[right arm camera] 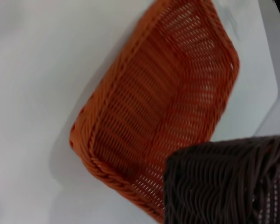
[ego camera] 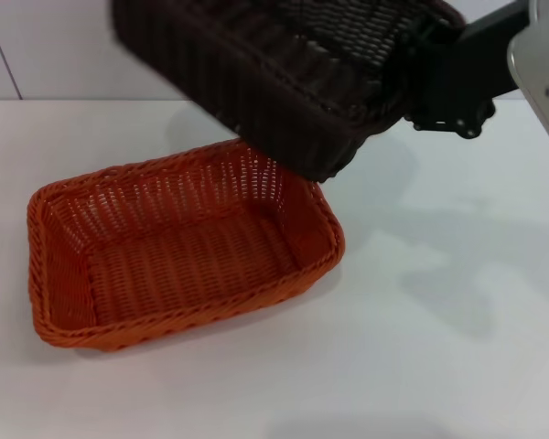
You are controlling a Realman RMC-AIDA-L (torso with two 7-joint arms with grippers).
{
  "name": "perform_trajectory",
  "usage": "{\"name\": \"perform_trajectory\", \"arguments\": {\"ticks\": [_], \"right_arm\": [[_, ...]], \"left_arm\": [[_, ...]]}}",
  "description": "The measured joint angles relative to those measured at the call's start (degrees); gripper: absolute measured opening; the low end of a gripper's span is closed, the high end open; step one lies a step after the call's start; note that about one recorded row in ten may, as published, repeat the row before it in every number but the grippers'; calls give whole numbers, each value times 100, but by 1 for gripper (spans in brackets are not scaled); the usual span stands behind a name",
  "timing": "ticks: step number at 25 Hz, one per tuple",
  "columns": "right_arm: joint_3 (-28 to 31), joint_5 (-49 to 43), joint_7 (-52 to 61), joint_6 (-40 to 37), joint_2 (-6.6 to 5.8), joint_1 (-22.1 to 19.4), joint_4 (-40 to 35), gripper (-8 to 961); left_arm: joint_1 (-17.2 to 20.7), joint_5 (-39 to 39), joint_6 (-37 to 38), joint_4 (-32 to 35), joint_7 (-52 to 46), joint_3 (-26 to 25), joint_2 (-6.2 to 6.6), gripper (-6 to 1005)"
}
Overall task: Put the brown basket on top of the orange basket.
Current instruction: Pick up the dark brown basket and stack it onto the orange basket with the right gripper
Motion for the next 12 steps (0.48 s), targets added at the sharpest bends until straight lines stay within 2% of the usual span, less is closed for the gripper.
{"name": "perform_trajectory", "arguments": {"ticks": [2,7,12], "right_arm": [[-77,248,-694,225,-80,-11,293,154],[-146,667,-1621,856,-150,-86,822,154],[-44,976,-2233,1123,-150,-143,1155,154]], "left_arm": [[0,0,0,-3,0,0,-6,777],[-7,0,-28,-10,-3,-23,-20,777],[-8,-7,-31,-10,-11,-33,-20,777]]}}
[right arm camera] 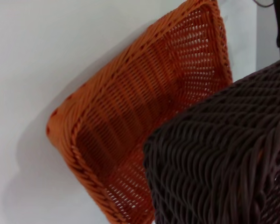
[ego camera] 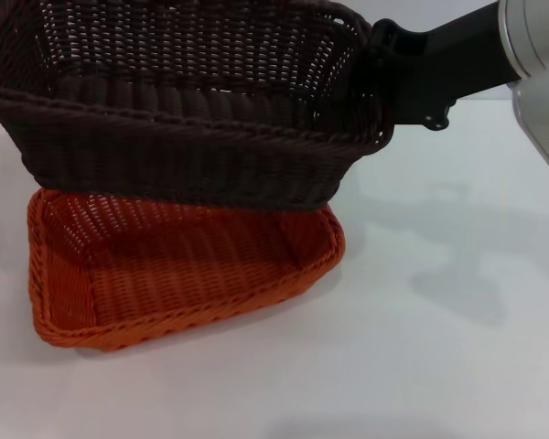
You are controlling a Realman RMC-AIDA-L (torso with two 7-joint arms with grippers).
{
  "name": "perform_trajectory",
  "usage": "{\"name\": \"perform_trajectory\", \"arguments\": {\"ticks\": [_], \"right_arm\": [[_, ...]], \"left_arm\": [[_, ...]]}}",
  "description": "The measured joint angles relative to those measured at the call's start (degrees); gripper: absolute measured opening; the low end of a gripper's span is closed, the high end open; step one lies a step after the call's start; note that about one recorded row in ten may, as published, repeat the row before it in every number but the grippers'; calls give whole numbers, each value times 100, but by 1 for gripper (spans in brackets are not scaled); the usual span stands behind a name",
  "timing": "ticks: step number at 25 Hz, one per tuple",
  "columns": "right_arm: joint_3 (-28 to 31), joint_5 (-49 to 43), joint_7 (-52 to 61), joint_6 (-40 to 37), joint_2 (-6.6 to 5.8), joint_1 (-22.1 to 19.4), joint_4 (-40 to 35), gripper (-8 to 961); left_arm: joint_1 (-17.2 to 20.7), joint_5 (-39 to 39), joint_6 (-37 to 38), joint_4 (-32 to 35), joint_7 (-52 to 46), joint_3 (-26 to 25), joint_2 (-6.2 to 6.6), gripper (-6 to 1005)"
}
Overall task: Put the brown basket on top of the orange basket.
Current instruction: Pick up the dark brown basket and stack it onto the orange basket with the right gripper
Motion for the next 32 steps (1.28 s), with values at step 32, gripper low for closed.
{"name": "perform_trajectory", "arguments": {"ticks": [32], "right_arm": [[1086,446,-2107,-25,245,98,1756,153]], "left_arm": [[416,-36,319,-306,-58,-375,13,775]]}}
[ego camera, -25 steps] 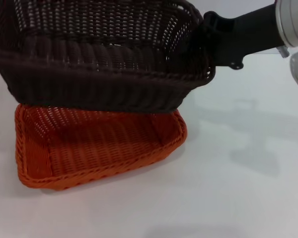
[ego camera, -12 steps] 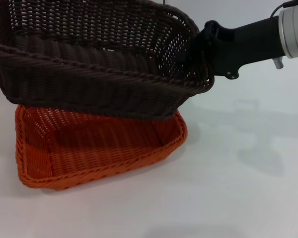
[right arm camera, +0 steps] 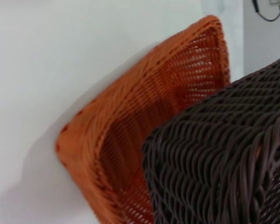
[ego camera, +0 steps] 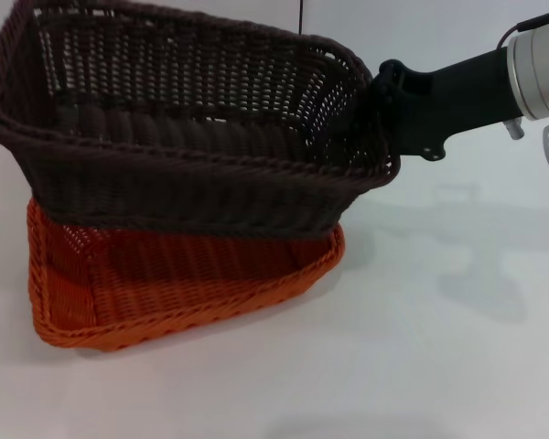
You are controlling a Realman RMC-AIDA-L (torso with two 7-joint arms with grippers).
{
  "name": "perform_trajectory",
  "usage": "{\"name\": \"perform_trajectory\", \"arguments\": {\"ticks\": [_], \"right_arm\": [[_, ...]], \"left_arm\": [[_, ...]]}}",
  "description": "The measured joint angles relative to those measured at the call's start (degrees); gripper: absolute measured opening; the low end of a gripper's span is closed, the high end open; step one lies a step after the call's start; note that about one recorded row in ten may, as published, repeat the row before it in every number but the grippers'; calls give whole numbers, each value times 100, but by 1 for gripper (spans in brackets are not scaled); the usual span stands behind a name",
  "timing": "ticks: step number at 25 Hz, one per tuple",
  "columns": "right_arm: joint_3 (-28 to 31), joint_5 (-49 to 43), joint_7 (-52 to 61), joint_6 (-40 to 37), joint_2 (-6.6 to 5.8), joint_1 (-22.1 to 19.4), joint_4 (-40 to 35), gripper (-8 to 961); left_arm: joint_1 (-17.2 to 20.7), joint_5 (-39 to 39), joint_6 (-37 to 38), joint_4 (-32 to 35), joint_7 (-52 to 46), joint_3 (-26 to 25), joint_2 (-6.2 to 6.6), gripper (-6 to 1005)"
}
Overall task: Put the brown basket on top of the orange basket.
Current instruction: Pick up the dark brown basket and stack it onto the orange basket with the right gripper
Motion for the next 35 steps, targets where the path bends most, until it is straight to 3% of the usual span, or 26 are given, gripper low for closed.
{"name": "perform_trajectory", "arguments": {"ticks": [21,35], "right_arm": [[-9,-252,-406,122,-195,595,906,152],[-3,-236,-1003,488,-209,867,1613,152]], "left_arm": [[28,1,85,65,23,48,-22,774],[141,-3,297,72,47,10,-19,773]]}}
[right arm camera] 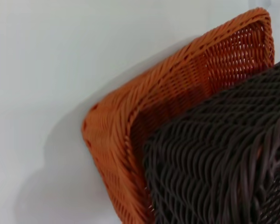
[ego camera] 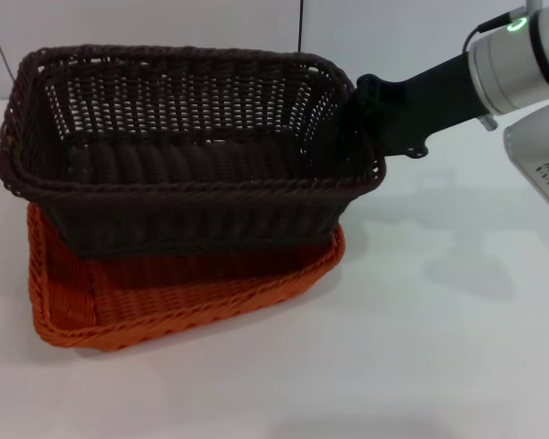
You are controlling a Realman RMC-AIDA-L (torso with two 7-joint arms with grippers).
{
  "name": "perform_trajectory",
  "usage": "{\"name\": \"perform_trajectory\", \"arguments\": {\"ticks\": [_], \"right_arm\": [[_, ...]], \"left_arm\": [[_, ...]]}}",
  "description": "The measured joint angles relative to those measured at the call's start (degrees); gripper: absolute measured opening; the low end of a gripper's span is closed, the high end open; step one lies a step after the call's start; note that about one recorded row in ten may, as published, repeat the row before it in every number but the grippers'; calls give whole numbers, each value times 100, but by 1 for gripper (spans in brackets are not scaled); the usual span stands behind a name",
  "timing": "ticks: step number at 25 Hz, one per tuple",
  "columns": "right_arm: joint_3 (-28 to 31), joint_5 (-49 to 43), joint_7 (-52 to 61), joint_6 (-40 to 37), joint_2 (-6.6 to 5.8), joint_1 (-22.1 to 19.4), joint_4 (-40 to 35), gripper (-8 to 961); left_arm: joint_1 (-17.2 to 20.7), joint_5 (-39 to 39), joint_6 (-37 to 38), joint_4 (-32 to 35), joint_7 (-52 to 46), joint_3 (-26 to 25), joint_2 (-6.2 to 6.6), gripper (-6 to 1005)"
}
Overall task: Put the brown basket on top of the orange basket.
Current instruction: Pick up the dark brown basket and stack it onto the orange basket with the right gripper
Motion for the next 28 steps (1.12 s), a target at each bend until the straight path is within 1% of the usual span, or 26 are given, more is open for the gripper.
{"name": "perform_trajectory", "arguments": {"ticks": [3,8,13,19,23,28], "right_arm": [[-5,22,-101,108,65,16,53,152],[-8,29,-102,122,90,43,56,152],[-49,7,-103,136,166,28,58,152],[-50,4,-103,138,184,4,58,151],[7,48,-54,191,266,-65,57,151],[-15,141,-42,345,305,-173,57,151]], "left_arm": [[-9,-2,6,0,1,-5,0,773],[-20,-3,9,-9,5,-4,0,772],[2,-5,49,-9,0,3,0,773],[29,-6,114,-5,-31,23,0,773],[32,-6,126,4,-34,29,0,772],[32,-6,129,17,-41,30,0,772]]}}
